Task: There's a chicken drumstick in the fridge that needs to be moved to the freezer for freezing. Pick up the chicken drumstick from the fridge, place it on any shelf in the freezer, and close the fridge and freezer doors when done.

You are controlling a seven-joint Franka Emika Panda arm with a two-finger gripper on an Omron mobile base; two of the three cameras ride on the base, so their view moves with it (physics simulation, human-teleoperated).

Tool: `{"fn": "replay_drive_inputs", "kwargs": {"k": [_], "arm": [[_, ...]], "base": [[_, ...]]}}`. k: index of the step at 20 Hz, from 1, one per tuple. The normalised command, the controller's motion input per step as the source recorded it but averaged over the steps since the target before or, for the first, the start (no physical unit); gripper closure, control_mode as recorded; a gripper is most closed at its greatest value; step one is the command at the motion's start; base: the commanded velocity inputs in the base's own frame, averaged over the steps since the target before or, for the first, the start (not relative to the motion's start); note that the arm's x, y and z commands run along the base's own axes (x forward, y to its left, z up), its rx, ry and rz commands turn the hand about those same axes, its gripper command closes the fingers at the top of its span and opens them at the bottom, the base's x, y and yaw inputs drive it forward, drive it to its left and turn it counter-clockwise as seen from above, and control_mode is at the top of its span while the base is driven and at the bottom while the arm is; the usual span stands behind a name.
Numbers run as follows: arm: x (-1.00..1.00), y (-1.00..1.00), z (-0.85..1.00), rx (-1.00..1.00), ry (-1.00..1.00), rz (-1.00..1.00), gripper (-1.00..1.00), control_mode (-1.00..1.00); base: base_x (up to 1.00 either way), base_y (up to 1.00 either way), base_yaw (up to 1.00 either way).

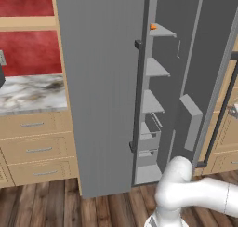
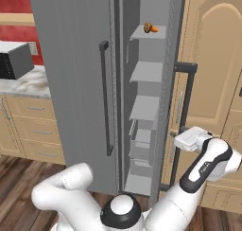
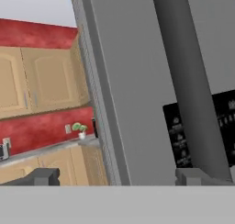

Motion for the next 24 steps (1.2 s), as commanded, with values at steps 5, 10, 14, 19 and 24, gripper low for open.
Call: {"fn": "replay_drive_inputs", "kwargs": {"k": [5,10,14,19,24], "arm": [[0.57,-0.49,-0.28,0.0,0.07,0.03,-1.0,-1.0],[0.18,-0.44,-0.2,0.0,0.01,0.05,-1.0,-1.0],[0.0,-0.3,-0.17,0.0,0.0,0.04,-1.0,-1.0],[0.37,-0.07,-0.28,0.0,0.0,0.01,-1.0,-1.0],[0.72,0.09,-0.33,0.0,0.02,0.0,-1.0,-1.0]], "base": [[0.0,0.0,0.0],[0.0,0.0,0.0],[0.0,0.0,0.0],[0.0,0.0,0.0],[0.0,0.0,0.0]]}}
